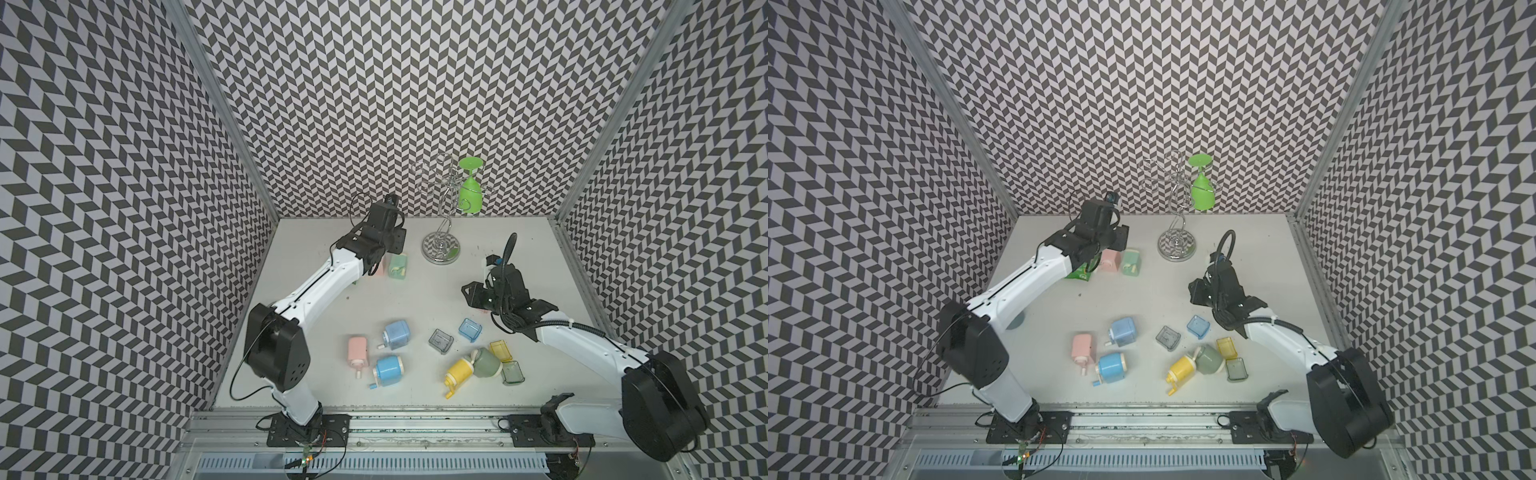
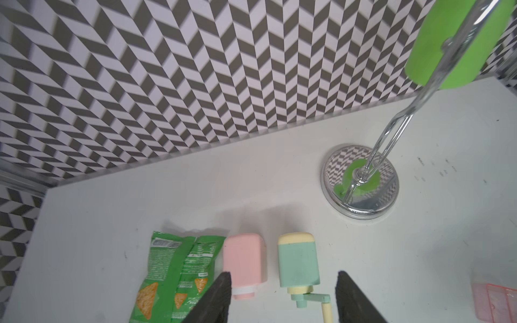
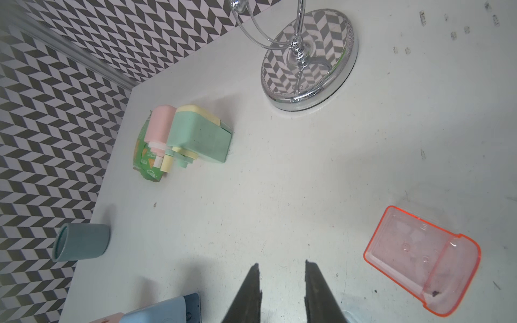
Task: Put the tray back into the pencil sharpener
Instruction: Move the container to the center of the board.
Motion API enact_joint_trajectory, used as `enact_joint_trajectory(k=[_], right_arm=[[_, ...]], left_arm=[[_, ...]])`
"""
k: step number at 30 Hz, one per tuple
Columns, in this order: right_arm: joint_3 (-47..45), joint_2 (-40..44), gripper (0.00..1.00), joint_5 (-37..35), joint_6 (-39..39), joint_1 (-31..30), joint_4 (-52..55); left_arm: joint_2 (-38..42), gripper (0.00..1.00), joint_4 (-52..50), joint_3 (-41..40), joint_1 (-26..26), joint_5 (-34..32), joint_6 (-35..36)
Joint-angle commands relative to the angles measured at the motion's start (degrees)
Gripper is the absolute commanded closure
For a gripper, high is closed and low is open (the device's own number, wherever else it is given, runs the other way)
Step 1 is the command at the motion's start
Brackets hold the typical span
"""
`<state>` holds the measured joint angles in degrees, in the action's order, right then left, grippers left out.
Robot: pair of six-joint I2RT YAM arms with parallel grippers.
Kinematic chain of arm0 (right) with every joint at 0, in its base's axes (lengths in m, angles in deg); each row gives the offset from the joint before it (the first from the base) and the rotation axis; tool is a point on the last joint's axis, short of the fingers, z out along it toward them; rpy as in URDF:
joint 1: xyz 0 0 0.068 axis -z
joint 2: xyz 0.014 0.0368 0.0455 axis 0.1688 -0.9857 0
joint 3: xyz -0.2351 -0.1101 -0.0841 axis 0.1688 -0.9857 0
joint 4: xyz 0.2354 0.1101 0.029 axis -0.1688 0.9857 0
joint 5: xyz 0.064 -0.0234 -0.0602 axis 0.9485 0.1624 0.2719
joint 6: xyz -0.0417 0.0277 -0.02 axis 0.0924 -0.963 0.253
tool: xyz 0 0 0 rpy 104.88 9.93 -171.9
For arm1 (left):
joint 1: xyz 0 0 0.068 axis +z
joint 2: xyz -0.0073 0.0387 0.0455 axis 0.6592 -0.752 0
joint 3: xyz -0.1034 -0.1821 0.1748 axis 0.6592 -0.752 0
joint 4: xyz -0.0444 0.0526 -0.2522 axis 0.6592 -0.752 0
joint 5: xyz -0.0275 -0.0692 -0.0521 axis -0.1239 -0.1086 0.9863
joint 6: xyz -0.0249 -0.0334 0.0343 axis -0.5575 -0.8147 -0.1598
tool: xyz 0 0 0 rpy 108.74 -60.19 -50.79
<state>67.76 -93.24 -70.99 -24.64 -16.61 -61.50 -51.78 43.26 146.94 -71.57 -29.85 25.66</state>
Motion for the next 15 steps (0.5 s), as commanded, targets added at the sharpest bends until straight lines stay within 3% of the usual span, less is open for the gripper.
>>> enact_joint_trajectory(k=[1,5,10,15], right_arm=[[0.98,1.55,0.72,-2.96,0.99,0.03,0.86],[0.54,1.32,0.72,-7.11,-0.86,0.29,3.27],[0.32,0.85,0.73,-11.01,-4.31,3.36,6.68],[-0.57,1.14,0.69,-11.28,-4.82,6.90,7.66]], left_arm=[[7.79,0.38,17.45,-8.74,-0.10,-4.39,5.78],[15.54,0.30,24.08,-18.24,-0.09,-0.06,10.89],[19.32,0.29,23.83,-23.09,1.23,1.98,11.73],[22.39,0.03,23.72,-26.52,3.39,6.65,13.82]])
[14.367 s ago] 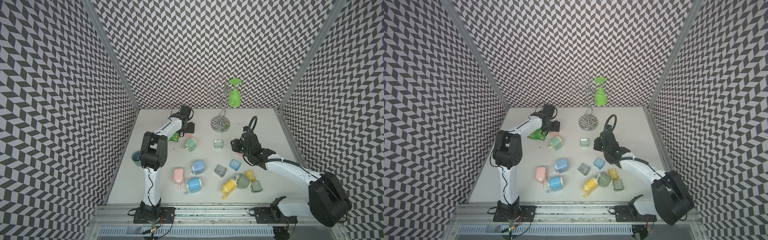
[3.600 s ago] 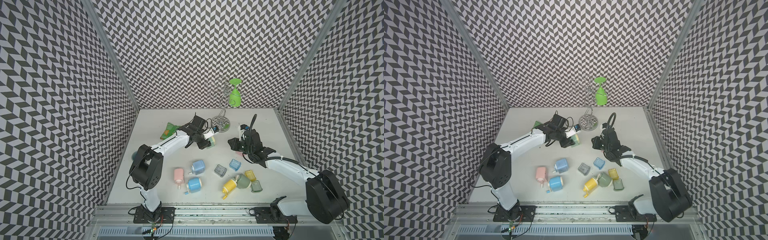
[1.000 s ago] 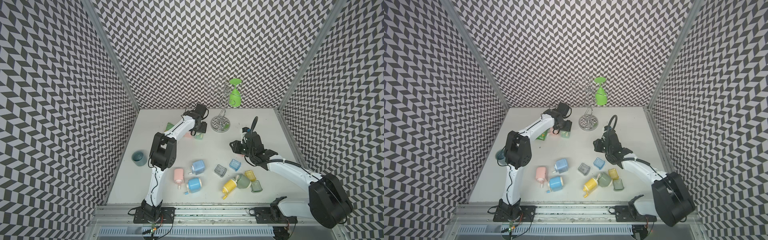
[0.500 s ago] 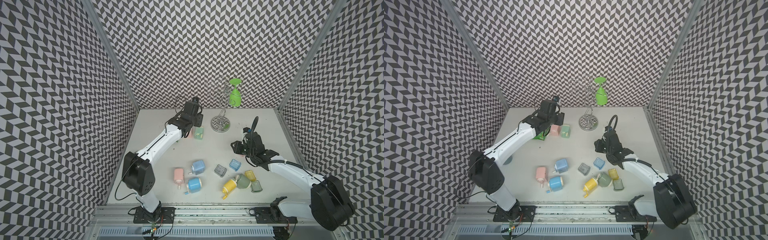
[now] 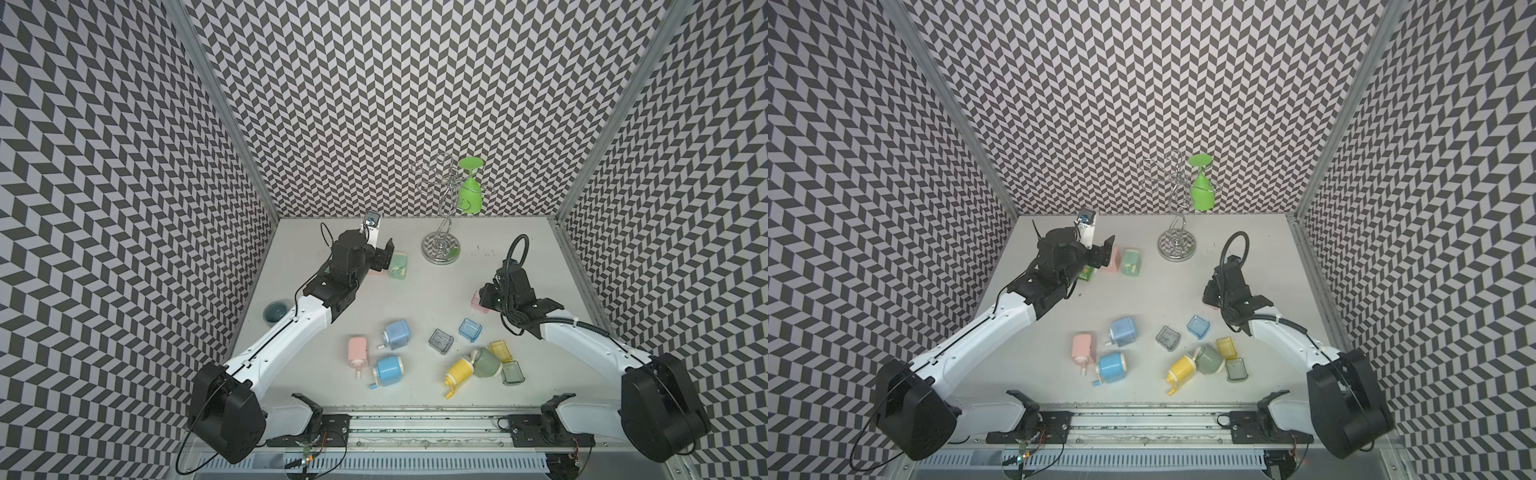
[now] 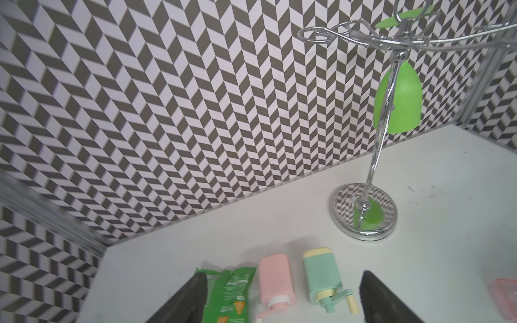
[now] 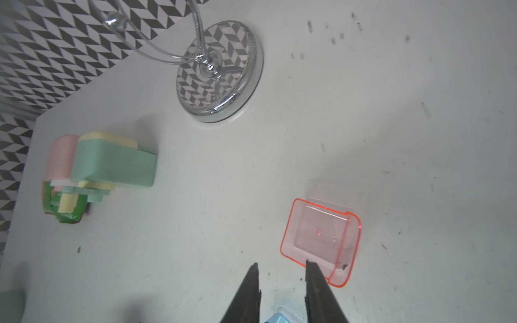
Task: Put the tray back into the pencil sharpener
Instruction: Move the container to the center of the board.
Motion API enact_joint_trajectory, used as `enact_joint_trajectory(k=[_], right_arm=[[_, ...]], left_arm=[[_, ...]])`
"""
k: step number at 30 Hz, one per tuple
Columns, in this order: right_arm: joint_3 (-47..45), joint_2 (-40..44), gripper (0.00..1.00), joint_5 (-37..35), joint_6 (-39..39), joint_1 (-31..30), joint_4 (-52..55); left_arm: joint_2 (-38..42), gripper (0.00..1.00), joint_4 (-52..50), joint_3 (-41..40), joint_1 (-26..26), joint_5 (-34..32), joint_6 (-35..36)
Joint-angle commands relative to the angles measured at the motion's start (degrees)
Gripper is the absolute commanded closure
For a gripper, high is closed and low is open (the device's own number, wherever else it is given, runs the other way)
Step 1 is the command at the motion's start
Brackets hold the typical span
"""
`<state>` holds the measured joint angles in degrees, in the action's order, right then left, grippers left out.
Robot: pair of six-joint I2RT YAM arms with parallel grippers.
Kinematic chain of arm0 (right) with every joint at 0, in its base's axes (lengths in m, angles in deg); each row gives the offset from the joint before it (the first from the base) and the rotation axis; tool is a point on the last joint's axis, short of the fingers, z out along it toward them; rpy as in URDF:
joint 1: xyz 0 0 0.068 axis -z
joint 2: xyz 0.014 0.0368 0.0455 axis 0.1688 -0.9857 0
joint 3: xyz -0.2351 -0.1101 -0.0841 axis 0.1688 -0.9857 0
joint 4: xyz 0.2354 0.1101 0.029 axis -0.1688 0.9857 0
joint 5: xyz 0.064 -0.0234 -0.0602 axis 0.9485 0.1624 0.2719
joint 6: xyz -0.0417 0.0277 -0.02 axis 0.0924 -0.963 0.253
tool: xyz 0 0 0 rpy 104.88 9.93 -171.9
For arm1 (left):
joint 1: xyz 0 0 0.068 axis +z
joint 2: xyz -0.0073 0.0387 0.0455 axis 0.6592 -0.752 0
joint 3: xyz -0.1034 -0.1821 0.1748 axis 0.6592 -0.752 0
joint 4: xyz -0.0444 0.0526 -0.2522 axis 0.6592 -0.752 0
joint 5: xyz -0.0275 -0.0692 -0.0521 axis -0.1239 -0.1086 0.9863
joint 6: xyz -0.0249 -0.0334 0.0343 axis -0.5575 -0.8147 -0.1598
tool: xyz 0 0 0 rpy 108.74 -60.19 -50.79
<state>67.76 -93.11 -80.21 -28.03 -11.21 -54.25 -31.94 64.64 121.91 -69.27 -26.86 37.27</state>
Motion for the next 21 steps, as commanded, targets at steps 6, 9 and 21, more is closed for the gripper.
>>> enact_joint_trajectory(k=[6,9,21], right_arm=[[-0.72,0.20,0.66,0.02,0.27,2.65,0.27],[-0.54,-1.52,0.65,-0.44,0.20,2.82,0.72],[1.44,-9.80,0.64,-3.06,-3.41,3.01,1.57]], left_arm=[[5.61,0.00,0.30,-3.54,2.11,6.51,4.96],[6.45,0.00,-2.57,-3.54,2.28,6.00,3.06],[11.65,0.00,-9.97,-6.98,3.32,2.73,-18.63]])
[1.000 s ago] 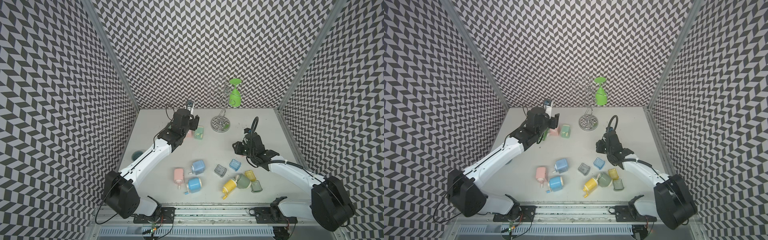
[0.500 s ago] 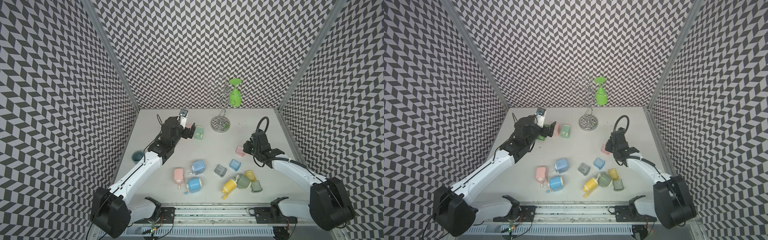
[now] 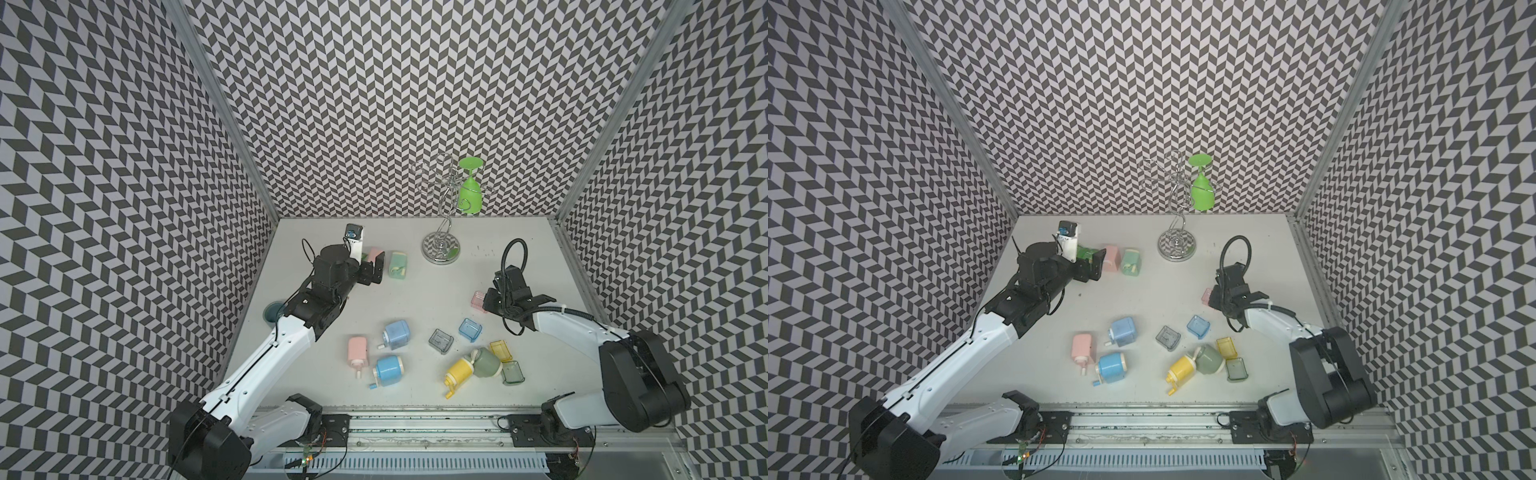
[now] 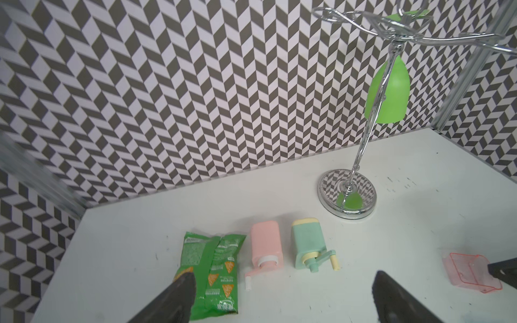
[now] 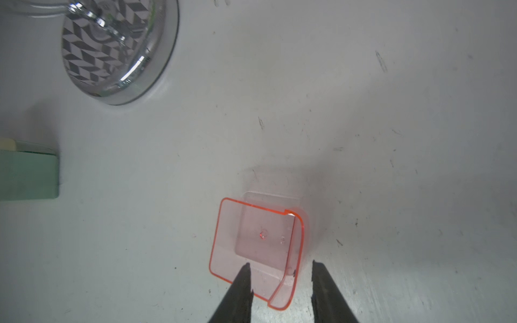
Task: Put the tray back into the pencil sharpener
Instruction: Move the container to the center of the board.
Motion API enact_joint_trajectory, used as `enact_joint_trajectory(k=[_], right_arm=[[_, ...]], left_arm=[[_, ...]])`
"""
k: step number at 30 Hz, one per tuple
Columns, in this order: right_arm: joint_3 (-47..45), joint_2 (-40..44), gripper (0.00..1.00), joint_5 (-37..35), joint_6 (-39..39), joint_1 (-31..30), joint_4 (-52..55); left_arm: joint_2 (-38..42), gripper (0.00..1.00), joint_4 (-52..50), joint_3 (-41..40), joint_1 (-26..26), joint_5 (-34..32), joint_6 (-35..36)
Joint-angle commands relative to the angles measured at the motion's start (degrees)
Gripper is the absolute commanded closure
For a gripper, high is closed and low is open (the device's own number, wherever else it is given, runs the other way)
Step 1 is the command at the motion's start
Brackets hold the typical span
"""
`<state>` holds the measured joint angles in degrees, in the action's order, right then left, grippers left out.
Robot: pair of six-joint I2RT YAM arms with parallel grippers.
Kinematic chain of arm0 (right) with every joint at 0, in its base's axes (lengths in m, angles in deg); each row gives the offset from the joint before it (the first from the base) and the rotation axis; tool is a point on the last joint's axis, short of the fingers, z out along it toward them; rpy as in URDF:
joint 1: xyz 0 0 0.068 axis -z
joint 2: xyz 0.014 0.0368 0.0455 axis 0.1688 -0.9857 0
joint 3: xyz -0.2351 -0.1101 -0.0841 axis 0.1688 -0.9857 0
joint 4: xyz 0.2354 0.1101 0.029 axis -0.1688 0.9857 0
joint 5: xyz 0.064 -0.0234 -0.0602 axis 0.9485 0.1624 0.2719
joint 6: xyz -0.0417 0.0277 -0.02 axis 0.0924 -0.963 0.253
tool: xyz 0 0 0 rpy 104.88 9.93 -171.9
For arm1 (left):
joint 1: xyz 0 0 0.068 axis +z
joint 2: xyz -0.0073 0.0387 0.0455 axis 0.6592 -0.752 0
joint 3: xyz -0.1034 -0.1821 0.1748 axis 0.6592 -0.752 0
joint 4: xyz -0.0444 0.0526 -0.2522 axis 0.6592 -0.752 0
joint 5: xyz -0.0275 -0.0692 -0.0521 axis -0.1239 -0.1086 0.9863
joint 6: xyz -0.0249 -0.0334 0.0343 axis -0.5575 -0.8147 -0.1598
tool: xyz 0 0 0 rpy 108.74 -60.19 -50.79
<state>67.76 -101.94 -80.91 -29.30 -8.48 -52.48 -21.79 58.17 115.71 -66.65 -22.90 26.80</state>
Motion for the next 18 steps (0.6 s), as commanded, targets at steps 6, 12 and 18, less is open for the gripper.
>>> enact_joint_trajectory(k=[6,12,18], right_arm=[[1.54,-4.34,0.69,-0.07,-1.91,0.33,-2.15],[2.37,-5.66,0.81,0.53,-0.81,0.33,-2.90],[5.18,-7.89,0.89,2.18,2.53,0.09,-1.85]], left_arm=[[3.30,0.00,-9.14,-2.68,2.98,1.91,-16.89],[3.60,0.00,-15.62,-2.56,5.35,2.56,-21.07],[2.94,0.00,-19.98,-2.37,8.37,5.60,-23.19]])
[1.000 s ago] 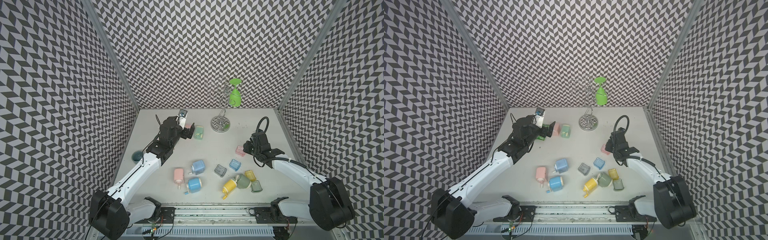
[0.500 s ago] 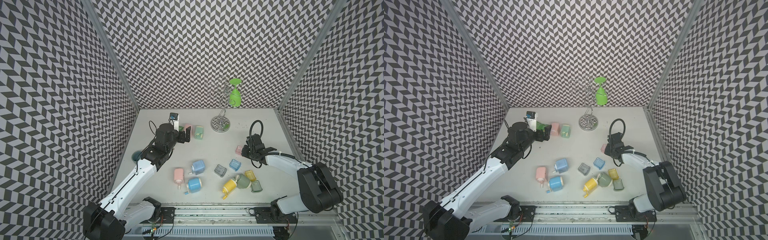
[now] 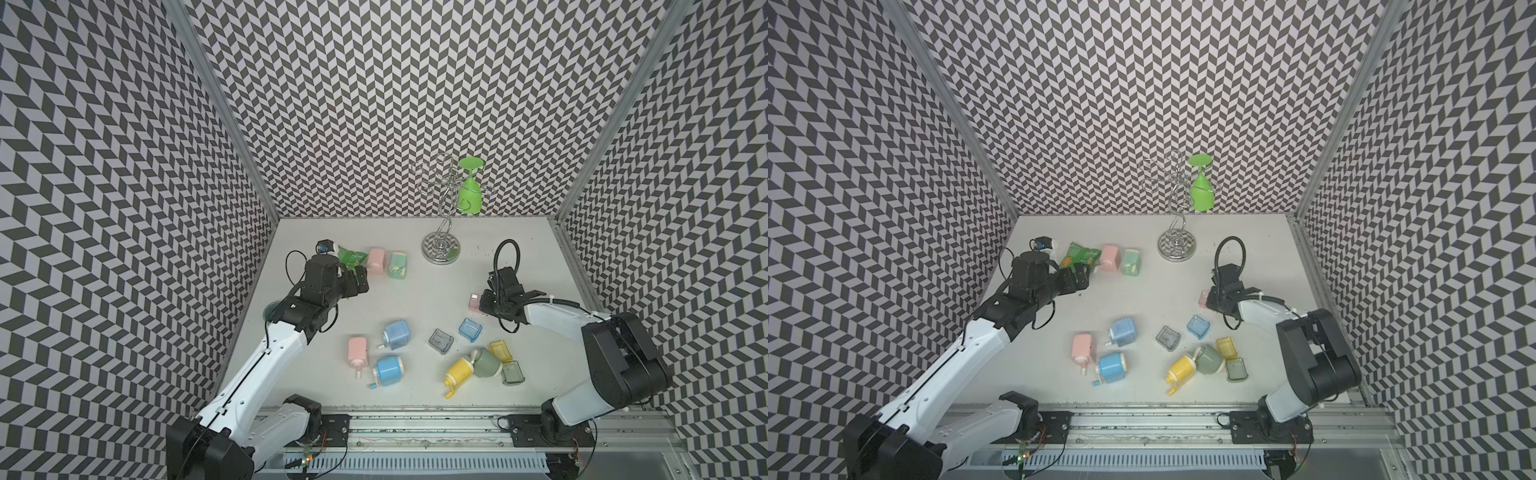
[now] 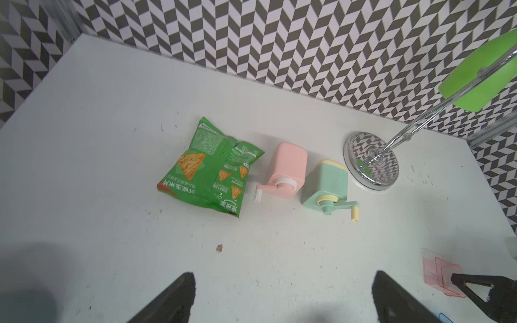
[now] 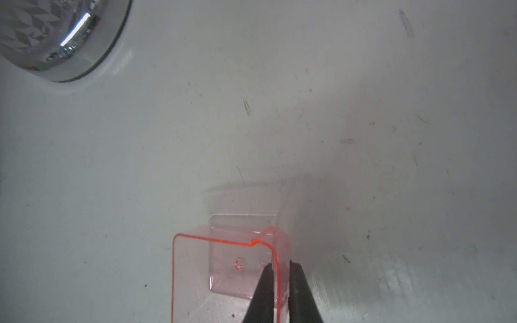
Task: Put the tray back into the pencil sharpener
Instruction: Move the container to the center of the board.
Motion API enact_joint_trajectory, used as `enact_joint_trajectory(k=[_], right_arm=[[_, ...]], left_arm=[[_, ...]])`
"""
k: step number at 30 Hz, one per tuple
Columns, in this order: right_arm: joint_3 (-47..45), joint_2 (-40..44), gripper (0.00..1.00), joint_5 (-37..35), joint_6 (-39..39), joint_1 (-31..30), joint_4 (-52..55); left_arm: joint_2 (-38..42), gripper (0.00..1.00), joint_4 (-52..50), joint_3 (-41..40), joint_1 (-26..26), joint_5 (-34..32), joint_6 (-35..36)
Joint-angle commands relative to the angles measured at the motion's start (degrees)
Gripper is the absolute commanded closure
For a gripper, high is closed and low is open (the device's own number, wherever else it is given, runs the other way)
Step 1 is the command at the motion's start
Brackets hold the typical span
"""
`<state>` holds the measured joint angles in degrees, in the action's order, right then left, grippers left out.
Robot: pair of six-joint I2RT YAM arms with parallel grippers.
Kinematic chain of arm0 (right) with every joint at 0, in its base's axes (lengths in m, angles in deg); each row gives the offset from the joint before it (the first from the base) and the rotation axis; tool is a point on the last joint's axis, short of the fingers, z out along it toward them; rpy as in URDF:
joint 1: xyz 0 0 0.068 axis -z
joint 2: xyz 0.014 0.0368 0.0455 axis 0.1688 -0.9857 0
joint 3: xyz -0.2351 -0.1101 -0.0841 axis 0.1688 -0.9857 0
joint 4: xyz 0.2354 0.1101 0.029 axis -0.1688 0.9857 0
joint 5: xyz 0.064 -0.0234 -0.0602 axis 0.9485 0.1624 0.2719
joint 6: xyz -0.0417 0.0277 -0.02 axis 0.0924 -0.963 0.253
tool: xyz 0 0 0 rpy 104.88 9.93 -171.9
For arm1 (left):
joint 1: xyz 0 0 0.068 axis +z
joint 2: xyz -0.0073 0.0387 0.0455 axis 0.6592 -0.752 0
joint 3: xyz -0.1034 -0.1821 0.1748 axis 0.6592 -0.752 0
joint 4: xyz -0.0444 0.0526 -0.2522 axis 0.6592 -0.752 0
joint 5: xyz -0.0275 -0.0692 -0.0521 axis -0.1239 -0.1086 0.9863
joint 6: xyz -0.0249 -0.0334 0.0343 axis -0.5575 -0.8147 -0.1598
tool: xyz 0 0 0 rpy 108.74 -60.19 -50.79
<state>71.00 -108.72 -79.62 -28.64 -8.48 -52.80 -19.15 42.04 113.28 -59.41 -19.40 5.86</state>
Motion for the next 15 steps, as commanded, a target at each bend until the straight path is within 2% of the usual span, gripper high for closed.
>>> enact_joint_trajectory(k=[1,6,15], right_arm=[[2.35,-1.41,0.91,1.01,2.35,-0.15,-1.44],[5.81,-4.16,0.94,1.28,5.46,-2.76,-0.07],[15.64,-11.49,0.94,-2.79,10.14,-9.73,5.43]], left_arm=[[0.17,0.00,-4.38,-0.01,1.41,2.68,-2.48],[1.25,0.00,-5.81,-1.22,2.38,5.24,-3.28],[1.20,0.00,-10.51,-2.29,4.33,6.96,-6.58]])
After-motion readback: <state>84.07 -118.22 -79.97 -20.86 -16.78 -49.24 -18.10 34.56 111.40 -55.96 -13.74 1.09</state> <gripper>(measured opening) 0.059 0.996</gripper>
